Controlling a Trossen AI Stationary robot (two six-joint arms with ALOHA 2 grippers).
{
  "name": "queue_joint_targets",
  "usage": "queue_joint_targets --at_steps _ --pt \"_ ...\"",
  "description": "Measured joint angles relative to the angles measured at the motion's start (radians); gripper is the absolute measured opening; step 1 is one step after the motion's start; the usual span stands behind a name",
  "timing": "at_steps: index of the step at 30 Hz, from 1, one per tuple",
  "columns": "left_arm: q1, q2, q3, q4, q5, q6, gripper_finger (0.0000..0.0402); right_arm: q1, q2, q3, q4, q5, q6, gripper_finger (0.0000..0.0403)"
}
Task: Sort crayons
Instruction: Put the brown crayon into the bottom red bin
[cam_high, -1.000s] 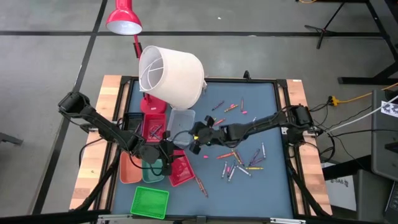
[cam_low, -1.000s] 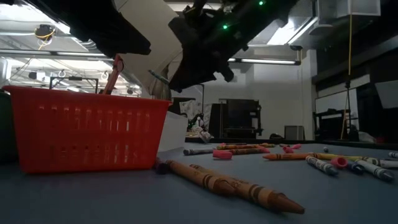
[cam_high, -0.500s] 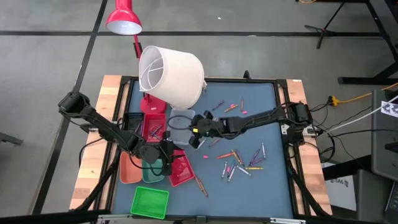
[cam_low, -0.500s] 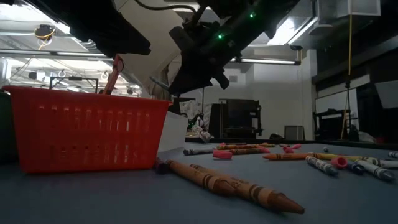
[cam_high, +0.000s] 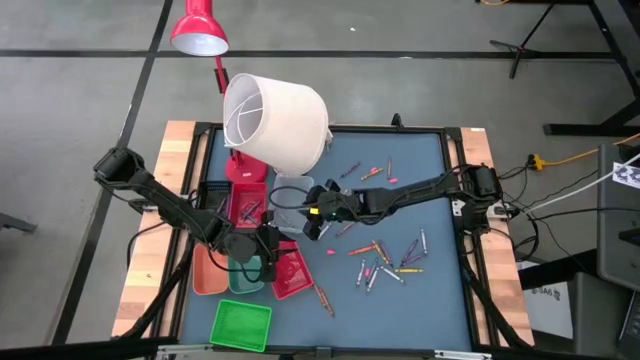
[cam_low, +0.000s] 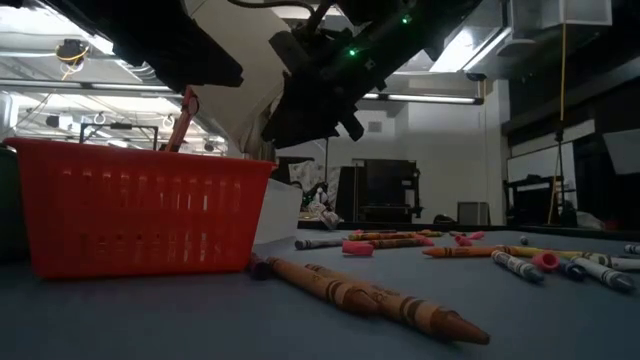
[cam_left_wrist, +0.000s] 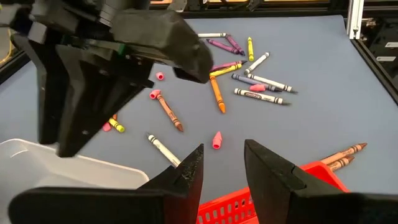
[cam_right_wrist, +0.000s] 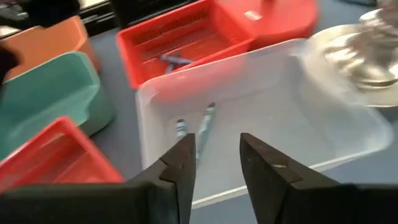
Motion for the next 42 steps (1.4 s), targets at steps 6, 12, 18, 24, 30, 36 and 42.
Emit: queue_joint_targets --at_steps 6,12,18,24,30,36,42 --pt "0.0 0.0 0.0 0.033 0.007 0.0 0.01 0.033 0.0 0.0 0.0 -0.089 0.0 0.0124" --pt "0.0 0.0 0.0 0.133 0.08 0.007 0.01 0.105 -0.036 0.0 -0.035 -0.088 -0.001 0.0124" --pt "-0.003 0.0 0.0 0.162 0.128 0.008 0.01 0.195 -0.094 0.0 -0.127 -0.091 0.0 0.0124" --pt "-0.003 0.0 0.0 0.158 0.128 0.008 0.01 0.308 -0.084 0.001 -0.183 -0.178 -0.001 0.0124" --pt "-0.003 0.0 0.0 0.155 0.128 0.008 0.01 0.416 -0.078 0.0 -0.305 -0.177 0.0 0.0124" --pt "-0.003 0.0 0.0 0.155 0.128 0.008 0.01 0.5 -0.078 0.0 -0.316 -0.174 0.0 0.0124" --pt "-0.003 0.0 0.0 0.154 0.128 0.008 0.01 0.541 -0.078 0.0 -0.3 -0.158 0.035 0.0124"
